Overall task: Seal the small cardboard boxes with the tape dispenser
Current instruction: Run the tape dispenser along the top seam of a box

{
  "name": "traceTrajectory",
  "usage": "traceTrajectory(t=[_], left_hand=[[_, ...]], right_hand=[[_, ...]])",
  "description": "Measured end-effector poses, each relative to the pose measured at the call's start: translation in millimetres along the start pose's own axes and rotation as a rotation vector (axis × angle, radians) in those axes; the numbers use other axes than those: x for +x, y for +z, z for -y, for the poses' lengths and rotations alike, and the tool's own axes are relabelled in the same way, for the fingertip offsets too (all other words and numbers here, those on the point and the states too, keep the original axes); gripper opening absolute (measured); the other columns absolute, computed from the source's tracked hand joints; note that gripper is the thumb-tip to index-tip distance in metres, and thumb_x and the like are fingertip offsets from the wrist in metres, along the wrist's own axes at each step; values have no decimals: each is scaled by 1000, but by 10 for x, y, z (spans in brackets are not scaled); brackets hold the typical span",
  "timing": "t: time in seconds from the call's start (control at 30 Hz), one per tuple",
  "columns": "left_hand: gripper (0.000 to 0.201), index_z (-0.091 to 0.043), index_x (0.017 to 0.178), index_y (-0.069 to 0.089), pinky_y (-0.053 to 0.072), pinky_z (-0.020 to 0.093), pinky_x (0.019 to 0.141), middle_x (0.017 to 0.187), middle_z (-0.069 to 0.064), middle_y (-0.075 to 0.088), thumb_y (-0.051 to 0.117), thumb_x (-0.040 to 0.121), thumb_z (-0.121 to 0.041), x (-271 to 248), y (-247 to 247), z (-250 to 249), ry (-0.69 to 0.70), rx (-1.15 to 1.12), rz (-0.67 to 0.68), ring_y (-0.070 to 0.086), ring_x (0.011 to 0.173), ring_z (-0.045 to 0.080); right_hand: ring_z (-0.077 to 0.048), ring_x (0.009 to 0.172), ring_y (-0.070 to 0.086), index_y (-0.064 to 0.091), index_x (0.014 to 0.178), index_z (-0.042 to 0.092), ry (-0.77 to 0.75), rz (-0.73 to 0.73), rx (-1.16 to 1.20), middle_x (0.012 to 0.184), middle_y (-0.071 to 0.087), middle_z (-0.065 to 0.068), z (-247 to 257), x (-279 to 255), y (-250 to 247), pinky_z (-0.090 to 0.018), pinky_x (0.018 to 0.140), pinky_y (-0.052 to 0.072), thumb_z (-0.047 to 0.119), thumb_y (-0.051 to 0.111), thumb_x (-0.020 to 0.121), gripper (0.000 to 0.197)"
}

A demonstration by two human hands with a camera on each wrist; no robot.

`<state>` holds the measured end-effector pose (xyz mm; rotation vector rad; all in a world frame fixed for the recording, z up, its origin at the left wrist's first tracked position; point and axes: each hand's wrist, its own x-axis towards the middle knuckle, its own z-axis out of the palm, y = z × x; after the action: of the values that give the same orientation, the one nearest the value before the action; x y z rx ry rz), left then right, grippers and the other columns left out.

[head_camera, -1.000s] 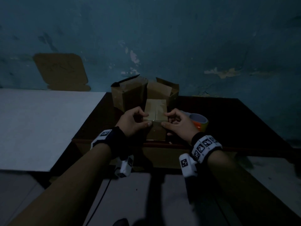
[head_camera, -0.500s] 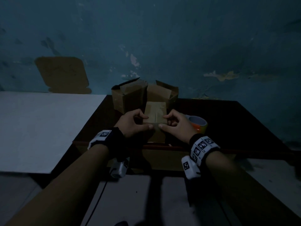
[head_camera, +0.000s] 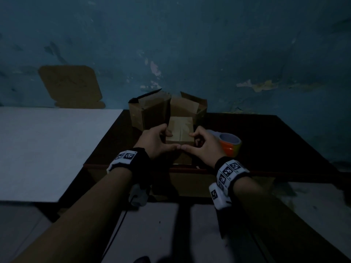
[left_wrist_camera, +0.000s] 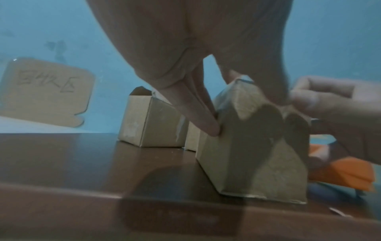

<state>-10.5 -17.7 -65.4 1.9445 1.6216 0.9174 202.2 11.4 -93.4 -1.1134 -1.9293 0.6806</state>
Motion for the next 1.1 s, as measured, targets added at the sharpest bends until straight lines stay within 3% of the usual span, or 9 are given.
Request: traceTrajectory(t=[0.1,0.2,0.3,0.4,0.5,0.7,0.83,0.93,1.1], left_hand=[[32,-29,83,51,54,35,82,106,-7,58,81,72,-33,-8,63,-30,-2,4,-54,59,98,14],[33,-23,86,54,53,29,77,101,-8,58,82,72,-32,-23,85,-29,-3,-21,-81,58,94,12],[29,-25,90,55,48,21,72,111,-7,57,79,75,-29,-27,54,-7,0,-46,-41,56,98,10],[27,-29,89,54,52,25,74,119,-3,59,77,76,-32,-32,44,22,14,-31,-41,57,103,13],[35,-31,90,50,56,33,79,109,-8,59,80,73,-38,-54,70,4,9,6,-38,59,99,12],[34,-37,94,46,53,29,78,97,-19,51,76,77,-34,-57,114,-60,-18,51,-22,57,97,10],[35,-31,94,47,52,28,69,102,-8,58,70,78,-53,-22,-14,-162,-62,98,23,59,87,9],[54,-28,106,39,50,32,69,99,-4,54,61,76,-68,10,-44,-299,-118,192,91,58,84,16],[67,-29,116,31,53,40,79,113,5,56,61,71,-70,43,40,-371,-156,381,106,57,88,23]], right_hand=[[-8,89,60,47,84,35,7,-14,18,96,61,8,-11,15,41,-39,77,55,38,78,76,32],[-11,91,62,48,87,34,11,-4,42,98,61,6,-25,-3,39,-41,77,56,40,76,77,30],[-11,89,61,54,96,26,-1,26,62,94,61,3,-29,-26,-32,-37,77,54,36,75,80,28],[-7,80,57,53,95,25,-27,32,15,85,56,5,-6,-44,-62,-28,72,49,30,72,84,22],[-1,83,57,51,96,29,-6,37,41,92,57,12,21,-64,-28,-18,65,46,32,72,84,25],[-2,90,58,49,97,34,19,34,14,102,59,9,50,-71,-15,-19,62,49,36,70,85,24],[-6,77,58,52,90,28,10,18,41,84,58,8,130,-62,-25,-28,65,51,41,56,93,14],[-12,80,63,57,91,26,65,61,84,85,62,4,196,-41,-45,-44,75,58,46,42,99,26],[-8,81,61,62,116,20,176,86,230,89,62,8,305,-44,-40,-30,71,56,44,33,102,40]])
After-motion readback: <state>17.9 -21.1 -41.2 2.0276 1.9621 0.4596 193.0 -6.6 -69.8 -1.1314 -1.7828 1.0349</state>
